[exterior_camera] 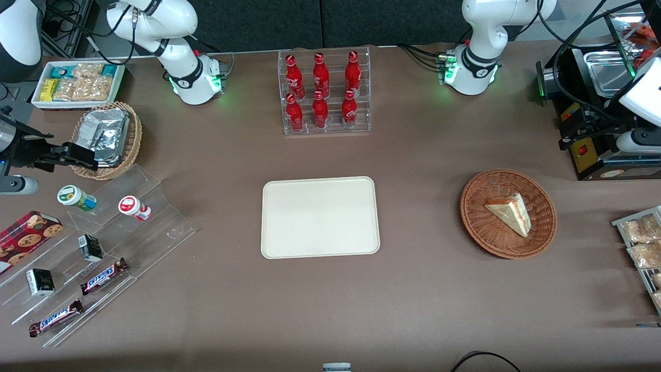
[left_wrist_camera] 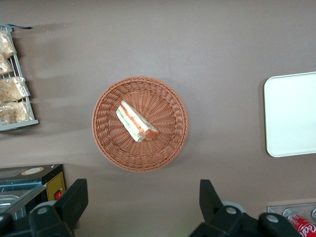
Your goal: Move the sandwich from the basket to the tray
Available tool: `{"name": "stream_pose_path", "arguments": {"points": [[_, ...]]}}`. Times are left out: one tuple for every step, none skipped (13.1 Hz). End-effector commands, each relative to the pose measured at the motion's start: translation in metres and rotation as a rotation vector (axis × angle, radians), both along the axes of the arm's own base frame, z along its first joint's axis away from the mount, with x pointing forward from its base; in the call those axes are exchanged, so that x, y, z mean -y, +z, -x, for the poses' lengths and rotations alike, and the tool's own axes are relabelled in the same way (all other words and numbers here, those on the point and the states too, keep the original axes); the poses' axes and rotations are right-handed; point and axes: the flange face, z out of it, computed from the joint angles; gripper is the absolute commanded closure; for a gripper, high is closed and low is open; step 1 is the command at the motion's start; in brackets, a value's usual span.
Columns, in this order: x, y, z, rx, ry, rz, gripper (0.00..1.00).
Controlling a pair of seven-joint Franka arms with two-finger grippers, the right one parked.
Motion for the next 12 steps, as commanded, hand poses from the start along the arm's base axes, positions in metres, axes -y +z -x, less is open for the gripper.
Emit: {"name": "stream_pose_path", "arguments": {"points": [[0.001,-0.002,0.003,-0.014,-0.014,-0.016,0.00],[0.001,-0.001,0.002,-0.011,-0.009,-0.014,0.00],[0.001,-0.002,0.002,-0.014,-0.007,-0.014,0.00],[-0.001,-0.007,0.000,-0.025,-0.002,-0.013,0.00],[-0.002,-0.020,-0.007,-0.051,0.006,-0.011,0.00],[-0.003,-0.034,-0.013,-0.080,0.023,-0.014,0.00],[-0.006,-0.053,-0.022,-0.114,0.072,-0.014,0.00],[-0.006,-0.072,-0.028,-0.162,0.130,-0.018,0.00],[-0.008,-0.100,-0.033,-0.244,0.183,-0.044,0.00],[-0.007,-0.125,-0.039,-0.304,0.231,-0.050,0.00],[-0.008,-0.152,-0.053,-0.314,0.290,-0.058,0.00],[-0.016,-0.170,-0.062,-0.288,0.397,-0.067,0.00]]}}
